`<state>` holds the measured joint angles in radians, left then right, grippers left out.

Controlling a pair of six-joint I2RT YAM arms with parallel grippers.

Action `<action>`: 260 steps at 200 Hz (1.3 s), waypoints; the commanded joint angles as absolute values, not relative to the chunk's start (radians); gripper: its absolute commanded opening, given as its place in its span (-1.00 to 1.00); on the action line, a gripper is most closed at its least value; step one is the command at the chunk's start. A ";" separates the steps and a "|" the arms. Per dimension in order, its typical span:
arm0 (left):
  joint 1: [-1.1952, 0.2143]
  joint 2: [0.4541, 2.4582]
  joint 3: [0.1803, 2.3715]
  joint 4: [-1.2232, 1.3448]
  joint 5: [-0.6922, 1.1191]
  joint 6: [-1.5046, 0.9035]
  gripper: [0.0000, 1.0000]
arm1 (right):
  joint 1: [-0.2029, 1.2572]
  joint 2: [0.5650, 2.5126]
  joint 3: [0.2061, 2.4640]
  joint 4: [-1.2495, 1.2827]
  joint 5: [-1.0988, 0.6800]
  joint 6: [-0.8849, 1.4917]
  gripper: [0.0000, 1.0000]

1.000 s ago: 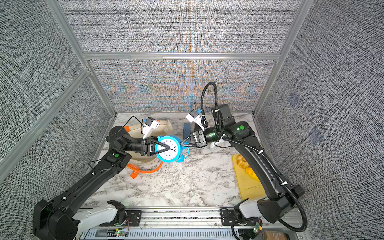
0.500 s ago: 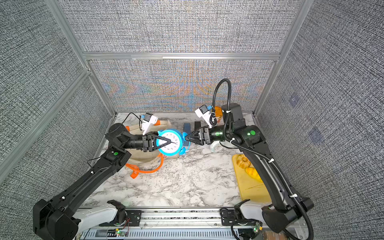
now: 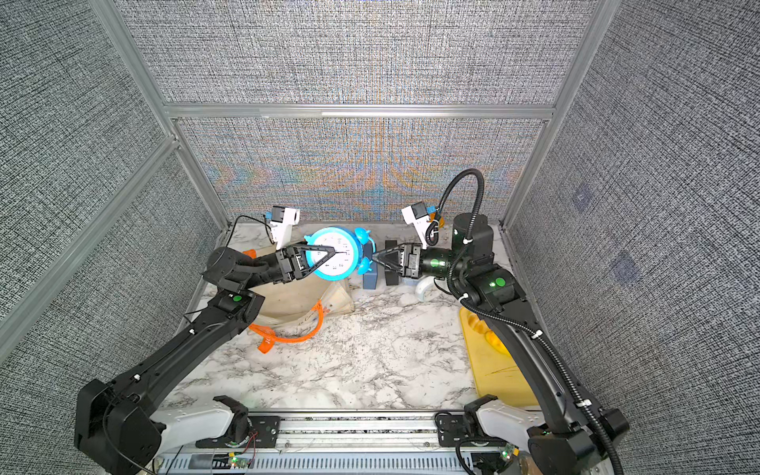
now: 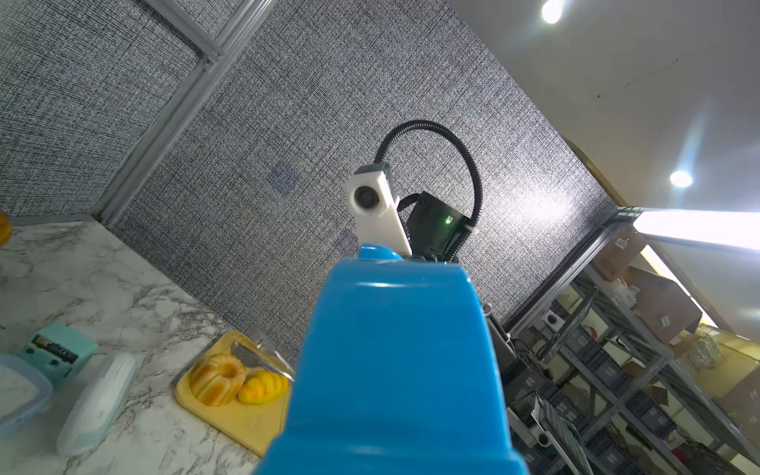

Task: Take the alarm clock out of the canvas bag
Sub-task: Pick up the alarm from the canvas bag.

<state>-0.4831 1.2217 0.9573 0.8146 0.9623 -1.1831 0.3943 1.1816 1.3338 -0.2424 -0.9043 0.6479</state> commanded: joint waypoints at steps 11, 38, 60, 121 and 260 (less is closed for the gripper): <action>-0.485 1.218 0.962 0.863 0.962 -1.187 -0.96 | 0.400 1.205 1.341 -0.092 -0.909 0.737 -0.49; -0.486 1.221 0.962 0.853 0.958 -1.173 -1.00 | 0.415 1.219 1.347 -0.077 -0.913 0.748 -0.67; -0.485 1.232 0.965 0.860 0.959 -1.177 -1.00 | 0.426 1.225 1.350 -0.072 -0.909 0.752 -0.93; -0.485 1.226 0.973 0.762 0.934 -1.111 0.12 | 0.431 1.241 1.403 -0.141 -0.891 0.725 -1.00; -0.476 0.917 1.095 -0.186 0.034 -0.476 0.98 | 0.435 1.382 1.826 -1.136 -0.390 0.340 -1.00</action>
